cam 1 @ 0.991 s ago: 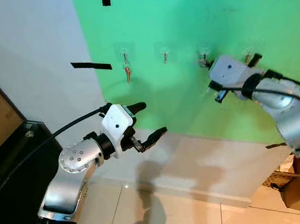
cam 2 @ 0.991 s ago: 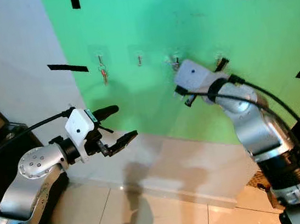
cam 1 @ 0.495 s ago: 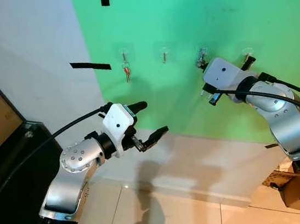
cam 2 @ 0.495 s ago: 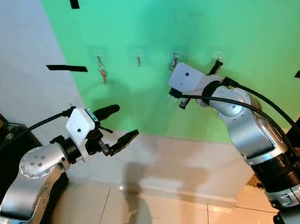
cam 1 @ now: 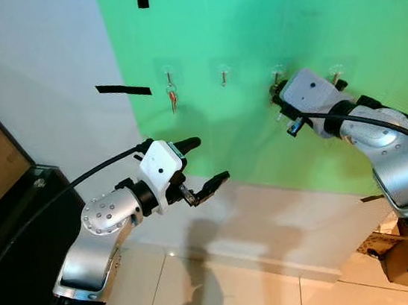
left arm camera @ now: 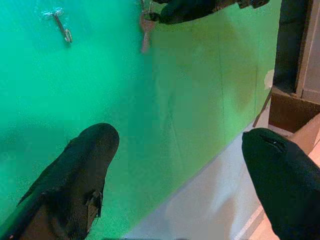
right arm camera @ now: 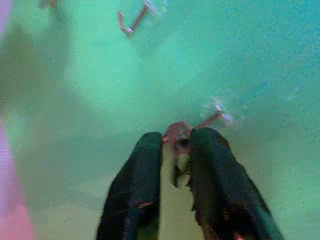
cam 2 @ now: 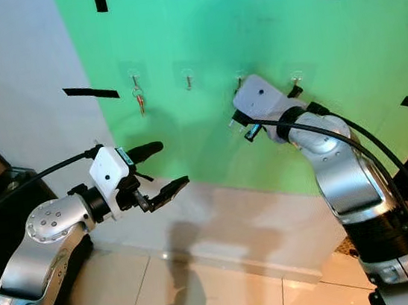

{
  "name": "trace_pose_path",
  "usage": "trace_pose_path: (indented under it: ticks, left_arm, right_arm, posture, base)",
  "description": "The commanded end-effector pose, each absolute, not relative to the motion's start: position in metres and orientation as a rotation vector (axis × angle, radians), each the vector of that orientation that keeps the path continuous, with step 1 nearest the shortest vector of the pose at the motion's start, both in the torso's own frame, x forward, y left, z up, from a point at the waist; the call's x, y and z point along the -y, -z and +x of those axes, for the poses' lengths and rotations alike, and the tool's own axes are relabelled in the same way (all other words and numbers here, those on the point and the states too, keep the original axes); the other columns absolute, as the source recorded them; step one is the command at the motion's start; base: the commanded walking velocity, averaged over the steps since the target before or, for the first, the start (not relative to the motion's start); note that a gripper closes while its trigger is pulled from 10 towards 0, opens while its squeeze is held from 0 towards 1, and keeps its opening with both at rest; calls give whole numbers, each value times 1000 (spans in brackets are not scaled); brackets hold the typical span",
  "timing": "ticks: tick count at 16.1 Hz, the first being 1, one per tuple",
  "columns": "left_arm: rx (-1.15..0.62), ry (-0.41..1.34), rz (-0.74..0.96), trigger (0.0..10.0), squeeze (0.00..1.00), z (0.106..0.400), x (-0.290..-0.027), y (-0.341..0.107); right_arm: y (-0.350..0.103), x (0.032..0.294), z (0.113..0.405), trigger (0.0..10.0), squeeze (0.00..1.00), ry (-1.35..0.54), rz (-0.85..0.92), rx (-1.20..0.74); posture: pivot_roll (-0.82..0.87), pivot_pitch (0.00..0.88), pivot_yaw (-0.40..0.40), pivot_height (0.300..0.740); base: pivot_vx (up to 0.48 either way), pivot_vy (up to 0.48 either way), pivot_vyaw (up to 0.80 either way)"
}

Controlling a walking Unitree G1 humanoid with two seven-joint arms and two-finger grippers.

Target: Hang keys on a hook

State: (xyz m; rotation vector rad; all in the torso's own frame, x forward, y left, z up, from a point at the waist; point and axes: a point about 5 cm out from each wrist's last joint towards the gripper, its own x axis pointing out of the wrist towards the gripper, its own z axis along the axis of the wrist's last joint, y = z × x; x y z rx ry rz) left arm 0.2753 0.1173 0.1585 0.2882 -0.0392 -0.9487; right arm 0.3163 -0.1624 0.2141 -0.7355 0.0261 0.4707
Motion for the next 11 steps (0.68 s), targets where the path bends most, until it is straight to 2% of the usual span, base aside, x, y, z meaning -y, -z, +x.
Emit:
trace_pose_path:
  ticks: [1,4,8,10,11]
  left_arm:
    - [65,959,295,10000,0,274,-115,-165]
    - [56,932,270,10000,0,273,-117,-162]
    - [-3,647,245,10000,0,278,-139,-142]
    - [-51,418,207,10000,0,275,-162,-122]
    - [-65,355,188,10000,0,272,-167,-117]
  right_arm:
    - [-216,166,313,10000,1000,-455,-709,-29]
    - [-207,179,304,10000,1000,-330,-679,-68]
    - [-168,177,270,10000,1000,-232,-415,-103]
    - [-129,168,243,10000,1000,-188,-284,-195]
    - [-120,165,237,10000,1000,-174,-250,-180]
  posture:
    - [37,0,13,740]
    - [35,0,4,740]
    - [25,0,-20,740]
    - [12,0,-33,740]
    - [18,0,-27,740]
  base:
    - [0,0,0]
    - [0,0,0]
    - [0,0,0]
    - [0,0,800]
    - [0,0,800]
